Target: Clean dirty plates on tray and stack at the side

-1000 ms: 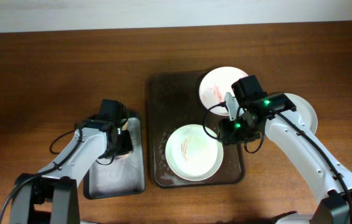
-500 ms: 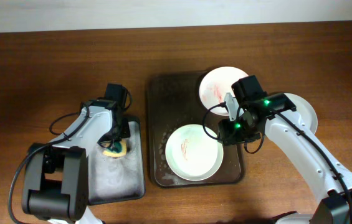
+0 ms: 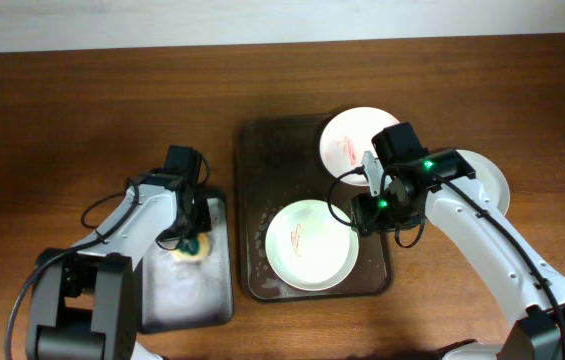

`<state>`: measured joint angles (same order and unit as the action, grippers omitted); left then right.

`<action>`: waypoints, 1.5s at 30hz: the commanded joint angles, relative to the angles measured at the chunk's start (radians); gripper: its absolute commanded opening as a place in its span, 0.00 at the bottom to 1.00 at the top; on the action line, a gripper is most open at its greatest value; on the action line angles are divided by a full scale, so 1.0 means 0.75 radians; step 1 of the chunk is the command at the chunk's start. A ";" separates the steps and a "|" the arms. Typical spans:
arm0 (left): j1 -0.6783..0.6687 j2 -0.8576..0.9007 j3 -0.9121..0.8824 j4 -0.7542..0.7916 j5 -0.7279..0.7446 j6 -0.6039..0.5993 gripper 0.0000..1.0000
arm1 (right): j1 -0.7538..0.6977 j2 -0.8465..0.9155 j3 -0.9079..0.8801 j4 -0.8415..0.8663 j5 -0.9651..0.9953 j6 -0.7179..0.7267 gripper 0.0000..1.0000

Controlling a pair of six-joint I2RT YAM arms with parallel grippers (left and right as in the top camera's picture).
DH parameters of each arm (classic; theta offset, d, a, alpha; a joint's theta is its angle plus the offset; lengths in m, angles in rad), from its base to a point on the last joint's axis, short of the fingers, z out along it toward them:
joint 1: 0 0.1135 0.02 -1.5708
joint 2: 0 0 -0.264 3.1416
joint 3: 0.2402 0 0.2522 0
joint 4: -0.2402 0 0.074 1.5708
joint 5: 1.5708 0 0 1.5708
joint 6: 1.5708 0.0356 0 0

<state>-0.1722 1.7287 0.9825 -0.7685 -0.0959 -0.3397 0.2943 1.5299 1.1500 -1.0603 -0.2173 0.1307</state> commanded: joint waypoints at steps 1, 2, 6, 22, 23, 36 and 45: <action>0.004 0.035 0.111 -0.201 0.039 0.002 0.00 | -0.092 -0.005 0.015 0.016 0.019 0.001 0.57; 0.004 0.035 0.273 -0.339 0.039 0.003 0.00 | -0.182 0.013 0.015 0.016 -0.030 -0.014 0.50; -0.068 0.034 0.636 -0.593 0.060 0.003 0.00 | -0.210 0.158 -0.136 0.102 -0.255 -0.143 0.50; -0.673 -0.022 0.272 0.050 0.362 -0.461 0.00 | 0.061 0.192 -0.398 0.616 0.132 0.213 0.04; -0.686 0.034 0.266 0.108 0.449 -0.462 0.00 | 0.061 0.192 -0.398 0.616 0.131 0.213 0.04; -0.613 0.426 0.492 -0.343 -0.140 -0.568 0.00 | 0.061 0.192 -0.398 0.585 0.131 0.213 0.04; -0.670 0.428 0.483 0.010 0.409 -0.568 0.00 | 0.061 0.192 -0.397 0.589 0.132 0.213 0.04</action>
<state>-0.6582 2.0212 1.3979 -0.8734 -0.0177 -0.7605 0.3382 1.6608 0.8673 -0.6052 -0.1814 0.3050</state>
